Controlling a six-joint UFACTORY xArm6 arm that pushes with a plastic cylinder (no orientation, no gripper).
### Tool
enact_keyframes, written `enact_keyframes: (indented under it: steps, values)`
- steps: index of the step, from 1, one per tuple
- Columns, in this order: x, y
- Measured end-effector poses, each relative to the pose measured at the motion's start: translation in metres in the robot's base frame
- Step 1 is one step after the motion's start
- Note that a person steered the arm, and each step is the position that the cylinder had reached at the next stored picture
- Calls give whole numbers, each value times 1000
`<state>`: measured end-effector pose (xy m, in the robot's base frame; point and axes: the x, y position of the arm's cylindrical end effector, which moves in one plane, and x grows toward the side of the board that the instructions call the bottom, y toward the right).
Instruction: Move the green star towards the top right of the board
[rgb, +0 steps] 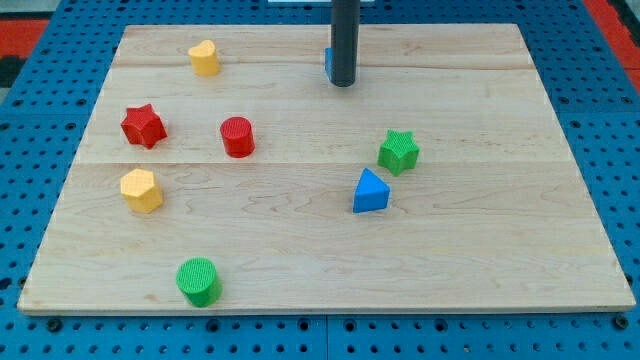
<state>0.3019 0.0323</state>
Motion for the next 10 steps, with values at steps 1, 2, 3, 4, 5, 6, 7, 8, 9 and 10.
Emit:
enact_keyframes:
  steps: [1, 2, 3, 4, 5, 6, 7, 8, 9, 10]
  values:
    - [0, 11]
    - [30, 10]
    - [57, -10]
    - [83, -28]
    - [106, -25]
    - [146, -21]
    - [150, 44]
    - [108, 65]
    - [91, 93]
    - [97, 98]
